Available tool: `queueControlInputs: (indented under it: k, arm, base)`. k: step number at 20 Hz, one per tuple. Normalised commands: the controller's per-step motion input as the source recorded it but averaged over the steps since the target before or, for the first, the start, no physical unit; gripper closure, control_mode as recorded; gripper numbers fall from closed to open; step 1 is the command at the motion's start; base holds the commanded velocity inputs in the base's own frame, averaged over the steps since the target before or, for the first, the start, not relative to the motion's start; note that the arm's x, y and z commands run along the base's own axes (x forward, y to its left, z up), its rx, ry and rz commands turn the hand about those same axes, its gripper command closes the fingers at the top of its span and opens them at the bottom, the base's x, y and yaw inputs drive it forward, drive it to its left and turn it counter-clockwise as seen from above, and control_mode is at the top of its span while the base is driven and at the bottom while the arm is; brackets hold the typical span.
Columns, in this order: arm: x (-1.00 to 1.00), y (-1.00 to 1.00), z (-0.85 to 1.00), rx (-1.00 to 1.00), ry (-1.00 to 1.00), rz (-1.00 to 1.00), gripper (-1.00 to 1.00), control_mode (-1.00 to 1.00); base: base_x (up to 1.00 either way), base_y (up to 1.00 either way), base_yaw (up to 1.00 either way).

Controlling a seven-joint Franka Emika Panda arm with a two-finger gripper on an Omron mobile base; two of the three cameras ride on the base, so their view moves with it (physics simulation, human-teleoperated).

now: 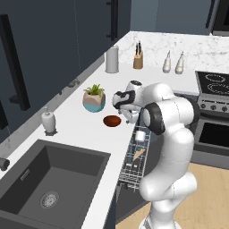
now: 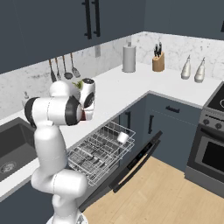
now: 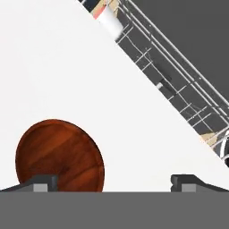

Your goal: Pick up the cup and bowl from the counter, place them in the dishwasher, and close the dishwasher door.

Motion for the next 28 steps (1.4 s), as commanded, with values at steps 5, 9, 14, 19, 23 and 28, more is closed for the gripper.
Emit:
queueControlInputs:
  k: [5,9,14,19,23,28]
  arm:
    - [0.06,0.32,-0.37,-0.25,-0.12,0.23,-1.0,-1.0]
    - [0.1,0.06,-0.37,-0.2,-0.08,0.19,-1.0,-1.0]
    - [0.11,0.0,-0.33,-0.16,-0.04,0.15,-1.0,-1.0]
    - [0.38,0.0,-0.24,-0.08,0.0,0.15,-1.0,-1.0]
    - [0.53,0.0,-0.17,-0.03,0.0,0.15,-1.0,-1.0]
    - [0.41,0.0,-0.24,-0.03,0.01,0.13,1.0,-1.0]
  base:
    - [0.0,0.0,0.0]
    - [0.0,0.0,0.0]
    - [0.0,0.0,0.0]
    - [0.0,0.0,0.0]
    - [0.0,0.0,0.0]
    - [0.0,0.0,0.0]
